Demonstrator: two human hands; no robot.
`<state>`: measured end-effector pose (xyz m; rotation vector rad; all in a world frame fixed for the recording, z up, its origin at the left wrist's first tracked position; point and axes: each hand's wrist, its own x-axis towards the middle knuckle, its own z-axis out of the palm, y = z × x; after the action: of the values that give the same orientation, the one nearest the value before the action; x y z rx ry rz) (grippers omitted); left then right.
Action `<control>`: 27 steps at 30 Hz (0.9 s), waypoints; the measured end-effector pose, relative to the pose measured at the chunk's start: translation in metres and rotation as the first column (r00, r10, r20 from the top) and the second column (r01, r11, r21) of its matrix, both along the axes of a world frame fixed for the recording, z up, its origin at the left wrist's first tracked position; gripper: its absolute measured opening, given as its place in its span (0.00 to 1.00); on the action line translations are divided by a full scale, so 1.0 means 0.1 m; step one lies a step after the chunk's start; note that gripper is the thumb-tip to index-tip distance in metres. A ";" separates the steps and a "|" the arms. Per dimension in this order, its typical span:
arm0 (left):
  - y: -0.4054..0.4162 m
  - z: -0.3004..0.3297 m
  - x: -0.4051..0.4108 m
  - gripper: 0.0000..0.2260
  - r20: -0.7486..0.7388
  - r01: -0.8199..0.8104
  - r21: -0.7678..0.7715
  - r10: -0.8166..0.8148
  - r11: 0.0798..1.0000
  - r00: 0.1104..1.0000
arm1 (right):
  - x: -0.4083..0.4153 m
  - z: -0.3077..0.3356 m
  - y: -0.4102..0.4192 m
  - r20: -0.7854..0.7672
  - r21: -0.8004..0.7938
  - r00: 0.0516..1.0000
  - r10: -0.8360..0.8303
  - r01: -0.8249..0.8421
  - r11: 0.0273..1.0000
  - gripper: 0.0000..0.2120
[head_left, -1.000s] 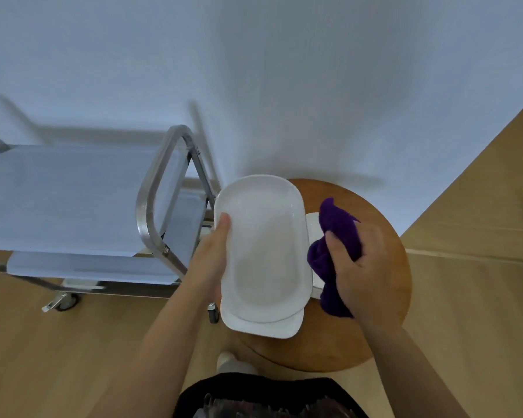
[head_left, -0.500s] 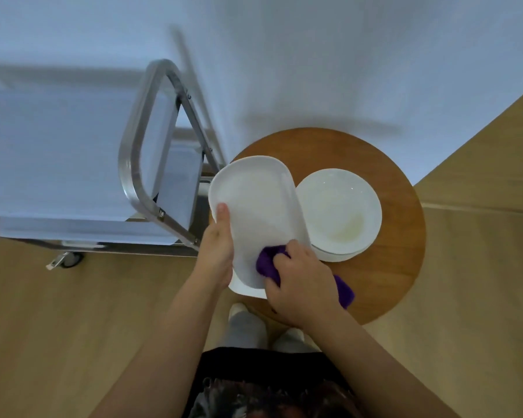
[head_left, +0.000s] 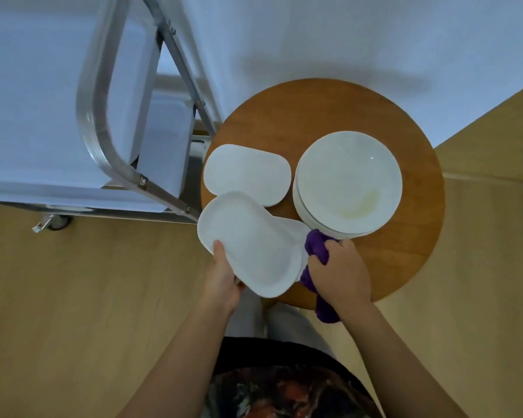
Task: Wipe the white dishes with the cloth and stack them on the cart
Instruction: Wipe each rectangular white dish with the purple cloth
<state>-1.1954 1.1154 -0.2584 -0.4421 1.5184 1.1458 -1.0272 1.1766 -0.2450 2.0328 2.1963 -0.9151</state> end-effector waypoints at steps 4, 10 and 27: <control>-0.02 -0.16 0.17 0.13 0.097 -0.158 -0.107 0.169 0.982 0.981 | 0.07 -0.12 0.02 -0.013 -0.030 1.000 -0.028 0.027 0.999 0.06; 0.04 -0.28 0.20 0.07 0.146 -0.307 -0.111 0.321 0.945 0.936 | 0.04 -0.27 0.00 -0.057 -0.110 0.998 -0.030 0.023 0.994 0.06; 0.05 -0.57 0.23 0.19 0.115 0.357 -0.396 -0.340 0.846 0.933 | -0.09 -0.43 -0.03 -0.154 -0.257 0.975 -0.163 0.120 0.959 0.04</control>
<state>-1.1722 1.1205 -0.3153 -0.4420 1.7243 0.5243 -1.0364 1.1735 -0.2877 2.0821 1.9090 -1.3541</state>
